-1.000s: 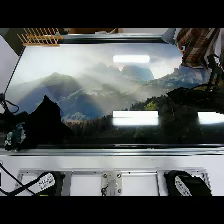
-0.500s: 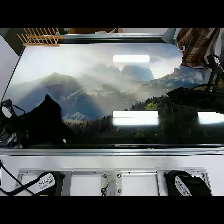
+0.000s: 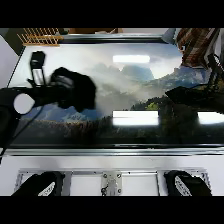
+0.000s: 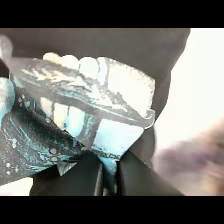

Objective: Fold the clothes and pants, and hang the long-sleeved shirts on hangers.

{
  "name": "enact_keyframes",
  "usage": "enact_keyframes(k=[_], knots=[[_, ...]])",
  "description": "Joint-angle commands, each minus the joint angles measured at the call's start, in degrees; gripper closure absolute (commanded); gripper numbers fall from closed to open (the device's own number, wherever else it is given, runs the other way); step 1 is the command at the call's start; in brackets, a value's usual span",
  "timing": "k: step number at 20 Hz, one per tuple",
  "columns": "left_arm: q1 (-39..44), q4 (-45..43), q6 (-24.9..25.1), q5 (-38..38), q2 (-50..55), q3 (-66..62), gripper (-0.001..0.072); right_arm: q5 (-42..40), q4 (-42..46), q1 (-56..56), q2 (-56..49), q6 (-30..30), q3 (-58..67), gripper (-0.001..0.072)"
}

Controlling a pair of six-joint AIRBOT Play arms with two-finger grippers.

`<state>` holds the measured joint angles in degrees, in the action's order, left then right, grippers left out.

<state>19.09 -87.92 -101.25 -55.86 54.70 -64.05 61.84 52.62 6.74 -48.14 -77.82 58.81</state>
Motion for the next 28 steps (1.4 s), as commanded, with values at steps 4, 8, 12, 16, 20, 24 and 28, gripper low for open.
enact_keyframes(k=[4, 8, 12, 16, 20, 24, 28], knots=[[23.47, 0.63, -6.12, 8.15, 9.46, -1.68, 0.0694, -2.03, -2.12, 0.63, -0.02, 0.04, 0.07, 0.0688], [24.24, 0.92, -6.82, 9.73, 19.43, -9.11, 0.0193, -2.95, -1.84, 0.66, -0.02, 0.07, 0.07, 0.0688], [14.64, 1.07, -7.45, 7.21, 23.34, -15.32, 0.0035, -2.86, 1.29, 0.66, -0.02, 0.04, 0.07, 0.0684], [0.72, 5.33, -10.36, 8.09, 23.98, -7.67, 0.0036, -2.45, 1.79, 0.63, -0.04, 0.07, 0.04, 0.0684], [-7.85, 27.21, 2.25, 8.79, 30.67, -0.42, 0.0036, -2.45, 1.79, 0.63, -0.09, 0.04, 0.04, 0.0684], [-6.36, 41.72, 18.58, 4.61, 37.33, 2.29, 0.0036, -2.45, 1.79, 0.66, -0.09, 0.04, 0.04, 0.0684], [-3.3, 41.38, 18.58, 4.15, 39.65, 3.08, 0.0035, -2.45, 1.79, 0.66, -0.09, 0.04, 0.04, 0.0685]])
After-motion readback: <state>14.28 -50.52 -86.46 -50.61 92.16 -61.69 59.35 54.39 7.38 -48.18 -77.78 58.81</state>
